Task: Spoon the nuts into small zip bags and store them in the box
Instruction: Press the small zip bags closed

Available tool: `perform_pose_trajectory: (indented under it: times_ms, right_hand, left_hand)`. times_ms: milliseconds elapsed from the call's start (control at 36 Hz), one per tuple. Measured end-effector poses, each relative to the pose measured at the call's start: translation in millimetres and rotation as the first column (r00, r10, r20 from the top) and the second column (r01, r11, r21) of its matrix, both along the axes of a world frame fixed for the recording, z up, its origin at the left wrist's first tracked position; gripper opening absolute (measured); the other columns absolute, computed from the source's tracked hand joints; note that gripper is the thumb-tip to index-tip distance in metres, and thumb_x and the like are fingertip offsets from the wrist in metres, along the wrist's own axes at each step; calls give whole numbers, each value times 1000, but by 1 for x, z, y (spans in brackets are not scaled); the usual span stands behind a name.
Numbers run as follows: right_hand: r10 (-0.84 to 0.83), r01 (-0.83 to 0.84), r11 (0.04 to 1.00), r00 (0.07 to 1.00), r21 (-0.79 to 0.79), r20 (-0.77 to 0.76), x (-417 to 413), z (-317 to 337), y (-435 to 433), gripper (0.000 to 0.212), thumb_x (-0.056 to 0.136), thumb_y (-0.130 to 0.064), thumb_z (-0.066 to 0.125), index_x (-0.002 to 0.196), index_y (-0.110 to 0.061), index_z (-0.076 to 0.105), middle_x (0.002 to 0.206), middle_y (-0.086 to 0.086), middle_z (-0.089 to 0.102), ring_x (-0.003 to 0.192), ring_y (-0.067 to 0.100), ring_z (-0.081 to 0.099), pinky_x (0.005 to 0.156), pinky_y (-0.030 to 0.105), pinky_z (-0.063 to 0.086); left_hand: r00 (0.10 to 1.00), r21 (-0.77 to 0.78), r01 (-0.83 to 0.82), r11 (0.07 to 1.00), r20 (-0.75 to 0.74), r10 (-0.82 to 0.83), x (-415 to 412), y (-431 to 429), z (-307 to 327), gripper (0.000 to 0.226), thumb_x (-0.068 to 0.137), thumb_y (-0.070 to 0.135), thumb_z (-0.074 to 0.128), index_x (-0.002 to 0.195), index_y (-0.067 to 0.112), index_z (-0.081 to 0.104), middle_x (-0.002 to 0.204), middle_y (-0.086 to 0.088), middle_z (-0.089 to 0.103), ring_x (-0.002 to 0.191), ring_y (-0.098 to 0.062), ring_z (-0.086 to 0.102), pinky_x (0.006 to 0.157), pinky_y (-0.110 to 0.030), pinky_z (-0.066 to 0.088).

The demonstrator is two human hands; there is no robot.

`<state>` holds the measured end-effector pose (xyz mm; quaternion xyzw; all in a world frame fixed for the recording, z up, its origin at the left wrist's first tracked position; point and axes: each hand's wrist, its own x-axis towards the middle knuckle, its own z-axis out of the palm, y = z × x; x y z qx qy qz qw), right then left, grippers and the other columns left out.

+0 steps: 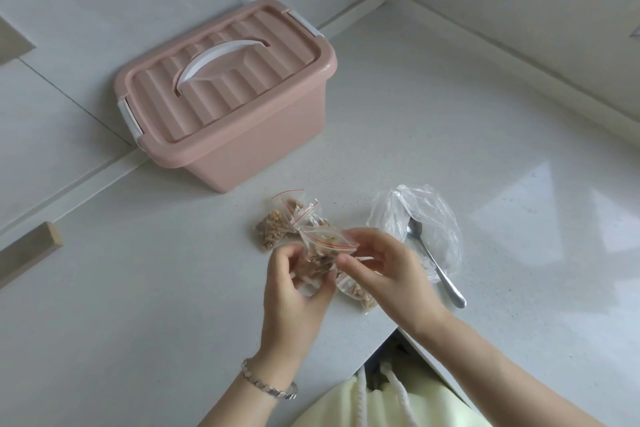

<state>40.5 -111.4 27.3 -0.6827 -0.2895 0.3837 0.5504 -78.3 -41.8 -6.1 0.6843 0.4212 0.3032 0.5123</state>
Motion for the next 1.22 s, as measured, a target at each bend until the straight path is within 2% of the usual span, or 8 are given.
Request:
perform_pose_trajectory:
  times_ms: [83,306,444,611,861,972,1111,1222]
  right_hand:
    - [-54,56,996,998,63,-28,0,10,-2,16,79,-9,70,80,-24,68,79,-2,72,76,10,68,69,21,53]
    - [-79,78,992,997,104,-2,12,29,-15,12,70,-28,64,78,-21,71,78,-4,73,74,11,69,69,21,54]
    - [-85,86,993,996,81,-8,16,33,-21,13,69,-30,64,74,-20,70,72,-6,72,69,6,66,66,19,51]
    - [-37,41,996,997,74,-65,13,36,-25,19,65,-29,69,78,-16,73,80,1,74,76,15,70,71,23,55]
    - [-103,107,993,992,57,-68,10,38,-26,13,67,-27,67,76,-19,73,76,0,74,72,13,70,69,22,54]
    - [-140,147,988,982,48,-127,12,38,-28,15,64,-28,69,72,-16,72,73,3,73,69,13,69,70,25,55]
    - [-164,172,985,974,33,-159,15,45,-29,19,62,-31,69,69,-14,72,71,18,68,63,17,58,61,22,47]
    - [-141,145,989,981,23,-131,20,49,-29,13,61,-28,69,66,-16,73,71,15,70,62,16,61,60,21,49]
  left_hand:
    - [997,-46,44,998,59,-41,5,-1,15,45,69,8,77,89,34,47,87,6,63,78,-1,62,70,-12,49]
    - [926,-225,340,913,247,-284,11,11,42,43,72,44,71,107,18,66,106,-4,70,104,-18,64,89,-24,49]
    - [942,-225,280,933,252,-222,16,12,44,36,74,29,71,95,0,71,93,-13,72,92,-30,67,81,-29,53]
    - [959,-253,208,945,241,-146,19,4,50,11,71,26,75,77,17,75,79,-2,74,77,-13,69,71,-17,51]
    - [955,-486,224,845,284,-89,16,-3,58,33,78,21,61,98,-4,68,98,-18,71,100,-31,65,88,-35,51]
    - [960,-480,205,853,266,-81,16,-1,61,32,79,24,68,98,-2,69,98,-17,71,100,-32,65,90,-39,50]
    - [957,-419,219,881,270,-109,16,1,67,26,72,22,63,88,5,74,89,-10,74,90,-21,69,77,-21,52]
    - [958,-413,236,880,252,-139,15,3,67,23,74,19,71,92,5,74,93,-11,73,97,-26,67,88,-28,52]
